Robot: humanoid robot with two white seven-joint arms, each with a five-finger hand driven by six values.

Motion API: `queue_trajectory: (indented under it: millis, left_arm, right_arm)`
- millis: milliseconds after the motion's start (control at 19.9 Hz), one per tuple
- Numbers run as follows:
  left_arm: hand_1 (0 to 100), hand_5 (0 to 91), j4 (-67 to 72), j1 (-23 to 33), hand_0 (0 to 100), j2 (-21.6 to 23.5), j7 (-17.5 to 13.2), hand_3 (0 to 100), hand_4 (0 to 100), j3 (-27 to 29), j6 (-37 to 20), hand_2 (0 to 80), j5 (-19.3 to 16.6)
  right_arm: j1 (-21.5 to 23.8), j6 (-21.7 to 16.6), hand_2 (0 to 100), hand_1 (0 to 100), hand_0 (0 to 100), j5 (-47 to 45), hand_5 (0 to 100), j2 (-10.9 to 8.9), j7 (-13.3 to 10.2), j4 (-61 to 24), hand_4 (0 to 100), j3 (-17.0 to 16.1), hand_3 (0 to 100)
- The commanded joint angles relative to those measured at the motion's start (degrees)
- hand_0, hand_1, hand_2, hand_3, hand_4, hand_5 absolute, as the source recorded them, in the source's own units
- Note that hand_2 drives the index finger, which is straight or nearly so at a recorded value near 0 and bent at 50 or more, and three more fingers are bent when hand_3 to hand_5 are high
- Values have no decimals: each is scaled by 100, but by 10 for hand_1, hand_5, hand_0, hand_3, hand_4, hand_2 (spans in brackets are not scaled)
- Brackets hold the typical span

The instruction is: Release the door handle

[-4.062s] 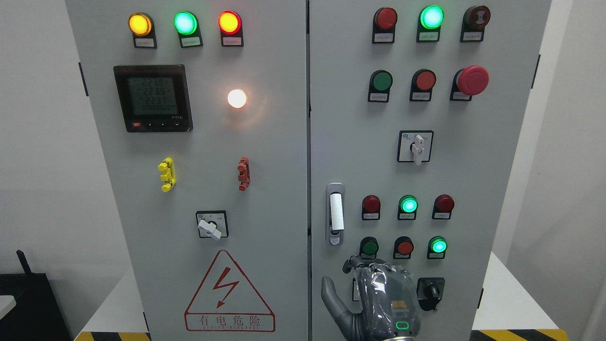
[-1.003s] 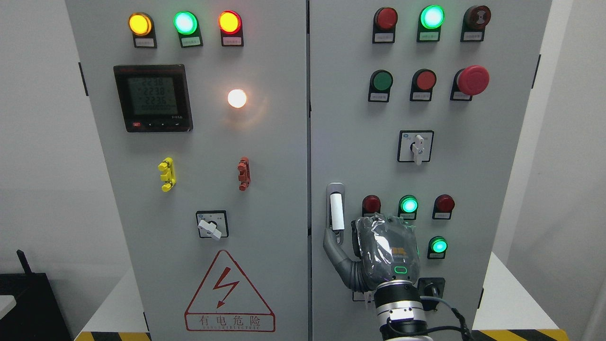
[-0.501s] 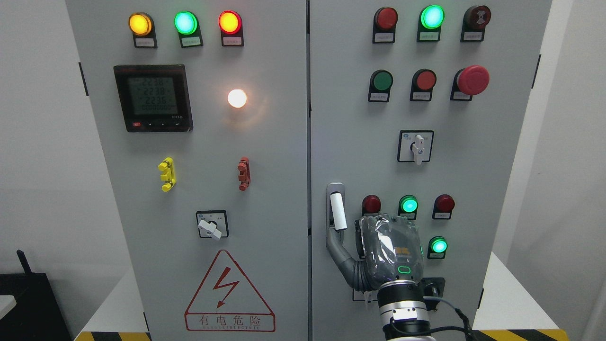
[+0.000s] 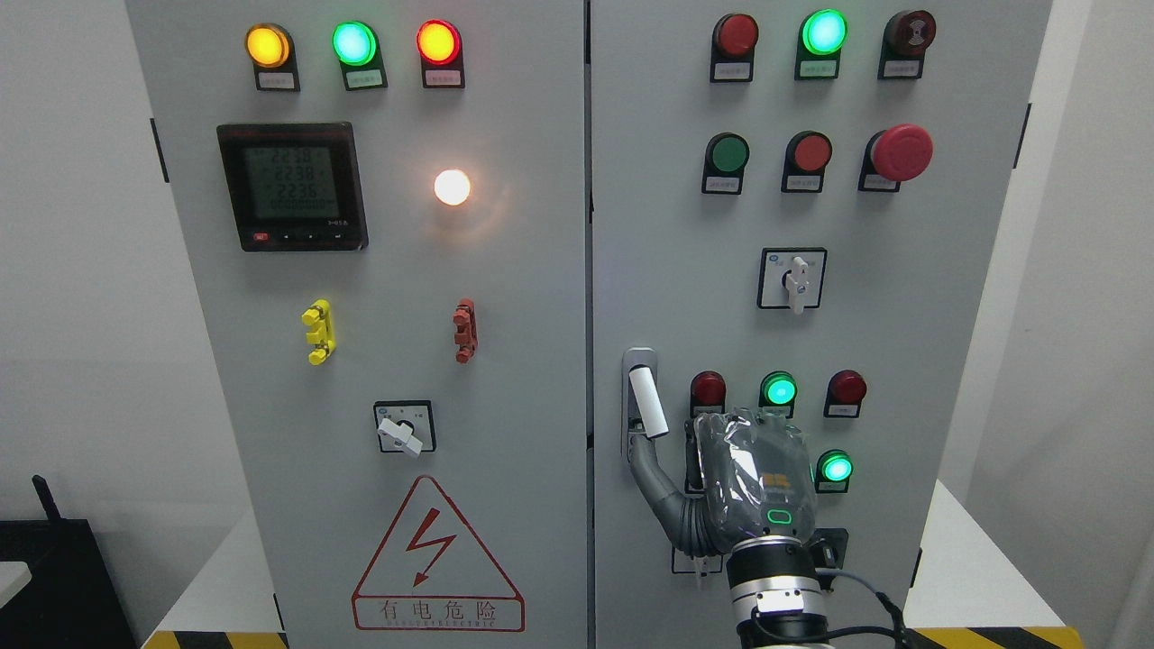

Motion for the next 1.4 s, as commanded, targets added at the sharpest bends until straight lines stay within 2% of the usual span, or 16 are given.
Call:
queue_trajectory:
  millis: [0,1354]
  left_arm:
    - [389,0,0,-149,120,6,2,0,0,97,5,0,0]
    - [389,0,0,-149,120,-3,2,0,0,97,5,0,0]
  right_arm:
    - [36,-5,992,152,492,-1,978,-16,-2,-101,888,-93,1000]
    - [-104,-14,970,153,503,-19,978,-42,7,-92,885,-269,1000]
